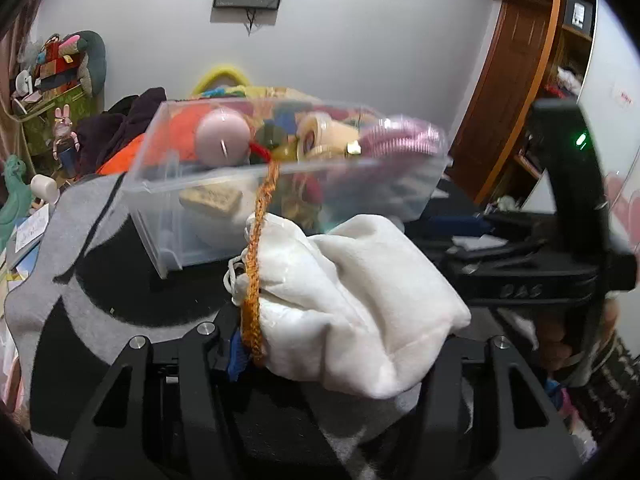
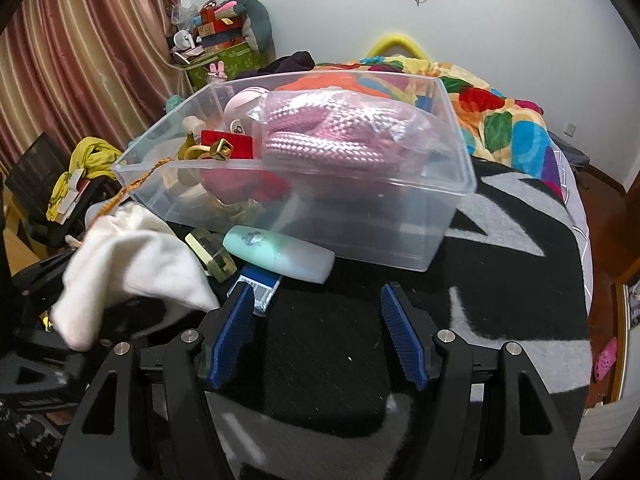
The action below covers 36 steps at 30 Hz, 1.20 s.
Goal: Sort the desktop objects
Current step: 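Lift the white cloth bag with the left gripper toward the clear box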
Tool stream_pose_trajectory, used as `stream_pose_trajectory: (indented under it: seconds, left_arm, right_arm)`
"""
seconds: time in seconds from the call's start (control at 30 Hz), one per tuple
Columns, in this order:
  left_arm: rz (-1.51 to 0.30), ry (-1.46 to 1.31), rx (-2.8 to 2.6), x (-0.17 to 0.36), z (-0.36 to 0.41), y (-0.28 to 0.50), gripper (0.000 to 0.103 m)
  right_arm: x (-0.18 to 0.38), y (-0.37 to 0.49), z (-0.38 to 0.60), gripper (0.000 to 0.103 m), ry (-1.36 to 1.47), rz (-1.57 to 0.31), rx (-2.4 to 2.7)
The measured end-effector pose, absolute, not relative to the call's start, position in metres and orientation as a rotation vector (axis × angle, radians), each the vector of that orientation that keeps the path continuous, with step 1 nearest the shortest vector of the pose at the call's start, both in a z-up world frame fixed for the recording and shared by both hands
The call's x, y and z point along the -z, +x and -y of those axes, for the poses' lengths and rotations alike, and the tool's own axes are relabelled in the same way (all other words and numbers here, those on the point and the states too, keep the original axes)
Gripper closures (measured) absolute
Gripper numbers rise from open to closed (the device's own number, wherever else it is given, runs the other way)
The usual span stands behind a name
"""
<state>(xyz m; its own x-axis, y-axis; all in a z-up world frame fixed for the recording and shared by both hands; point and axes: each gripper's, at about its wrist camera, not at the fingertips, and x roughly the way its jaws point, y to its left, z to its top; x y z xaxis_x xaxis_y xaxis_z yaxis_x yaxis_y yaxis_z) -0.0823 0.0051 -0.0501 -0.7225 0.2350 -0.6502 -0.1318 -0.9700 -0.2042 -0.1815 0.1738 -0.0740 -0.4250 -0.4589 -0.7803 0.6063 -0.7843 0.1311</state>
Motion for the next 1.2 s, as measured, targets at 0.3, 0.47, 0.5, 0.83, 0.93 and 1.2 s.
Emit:
stream_pose_trajectory:
  seconds: [0.3,0.47,0.5,0.83,0.93,1.2]
  left_arm:
    - [0.236,-1.001,-2.786,0.022,0.022,-0.089,0.048]
    - [0.278,-0.99,-2.765,0.006,0.035,-0.096,0.048]
    - [0.279,-0.99,-2.761,0.004,0.036,-0.098,0.048]
    - [0.231,-0.942,-2.786,-0.019,0.035,-0.108,0.054]
    - [0.204,-0.951,-2.797,-0.02,0.036,-0.115,0.054]
    - [0.229,-0.999,-2.791,-0.008,0.045,-0.134,0.054]
  right_arm:
    - [0.076,-0.184,-0.156,0.041,1.116,-0.244,2.218]
    - [0.076,-0.185,-0.152,0.041,1.09,-0.261,2.231]
    - [0.076,-0.185,-0.151,0.041,1.085,-0.257,2.241]
    - [0.08,-0.176,-0.142,0.059,1.072,-0.309,2.174]
    - [0.082,-0.17,-0.141,0.068,1.077,-0.342,2.132]
    - [0.078,-0.153,-0.139,0.069,1.02,-0.488,2.139]
